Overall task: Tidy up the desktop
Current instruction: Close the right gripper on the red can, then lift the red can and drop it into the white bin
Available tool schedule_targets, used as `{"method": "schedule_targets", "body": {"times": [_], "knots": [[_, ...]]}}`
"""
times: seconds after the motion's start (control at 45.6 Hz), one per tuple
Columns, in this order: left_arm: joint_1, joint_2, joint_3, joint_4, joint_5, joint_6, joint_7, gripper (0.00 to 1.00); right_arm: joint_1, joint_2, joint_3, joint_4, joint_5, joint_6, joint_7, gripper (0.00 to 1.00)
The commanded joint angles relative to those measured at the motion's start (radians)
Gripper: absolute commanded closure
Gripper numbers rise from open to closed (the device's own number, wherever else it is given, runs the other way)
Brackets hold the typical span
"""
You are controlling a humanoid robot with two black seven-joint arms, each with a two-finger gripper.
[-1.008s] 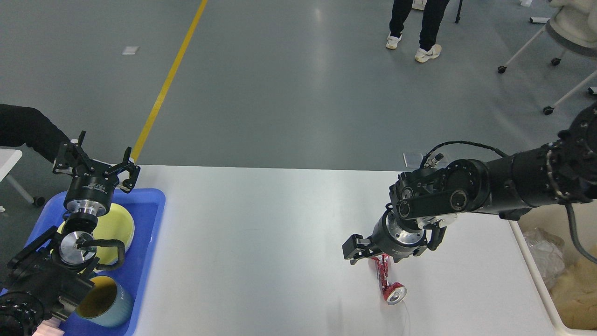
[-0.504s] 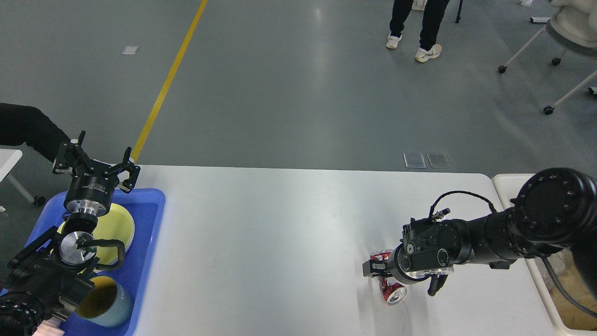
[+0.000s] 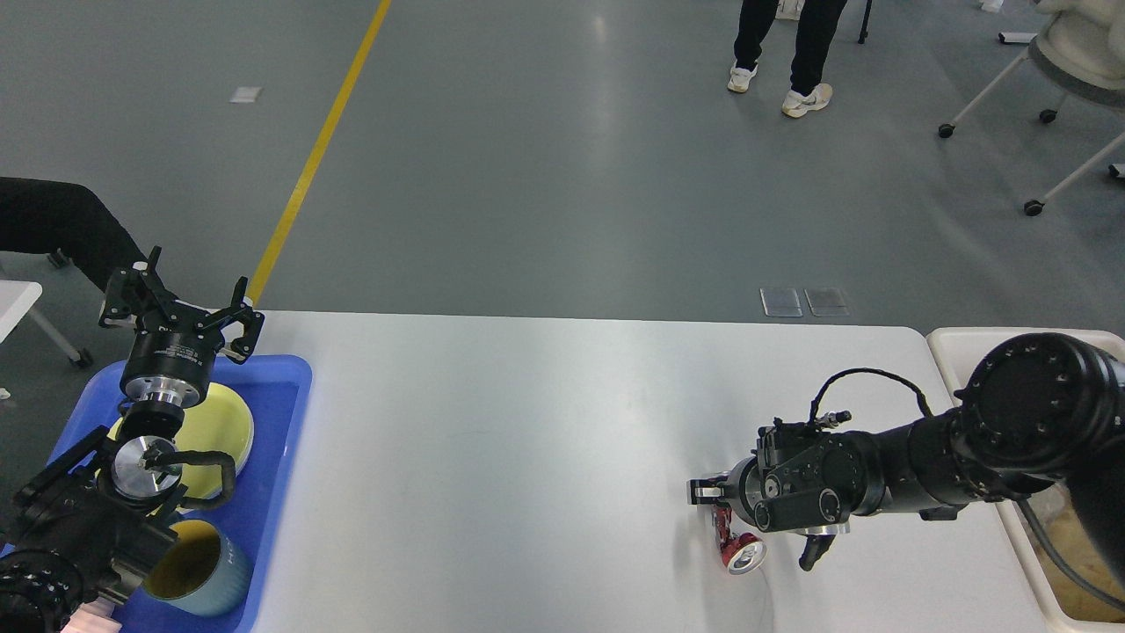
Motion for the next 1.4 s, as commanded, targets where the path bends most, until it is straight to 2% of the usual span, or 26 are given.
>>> {"method": "schedule_targets", "body": {"times": [0.0,0.088,0.153,0.263,0.438,0.657,0.767,0.942,1.095,1.205,1.38], "knots": [[0.000,0.000,0.000,0.000,0.000,0.000,0.000,0.03,-0.007,0.001,-0.002,0.006,-0.011,0.006,0.000,0.91],[0.000,0.000,0.000,0.001,0.000,0.000,0.000,0.03,-0.013,0.002,-0.002,0.004,-0.015,0.000,0.000,0.92],[0.000,0.000,0.000,0.000,0.000,0.000,0.000,0.03,-0.007,0.002,0.000,0.004,-0.016,-0.005,0.004,1.00],[0.000,0.000,0.000,0.000,0.000,0.000,0.000,0.03,0.012,-0.007,0.005,0.030,-0.048,-0.020,0.017,1.00],[0.000,0.000,0.000,0.000,0.000,0.000,0.000,0.03,0.097,-0.082,0.023,0.151,-0.174,-0.104,0.026,1.00],[0.000,0.000,0.000,0.000,0.000,0.000,0.000,0.03,0.289,-0.291,0.113,0.282,-0.176,-0.095,0.030,1.00],[0.000,0.000,0.000,0.000,0.000,0.000,0.000,0.03,0.403,-0.418,0.170,0.308,-0.176,-0.057,0.038,1.00],[0.000,0.000,0.000,0.000,0.000,0.000,0.000,0.03,0.539,-0.582,0.287,0.285,-0.176,-0.017,0.041,1.00],[0.000,0.000,0.000,0.000,0.000,0.000,0.000,0.03,0.582,-0.708,0.387,0.265,-0.174,0.080,0.041,1.00],[0.000,0.000,0.000,0.001,0.000,0.000,0.000,0.03,0.552,-0.754,0.385,0.227,-0.173,0.084,0.041,1.00],[0.000,0.000,0.000,0.000,0.000,0.000,0.000,0.03,0.319,-0.812,0.393,0.006,-0.110,0.040,0.041,1.00]]}}
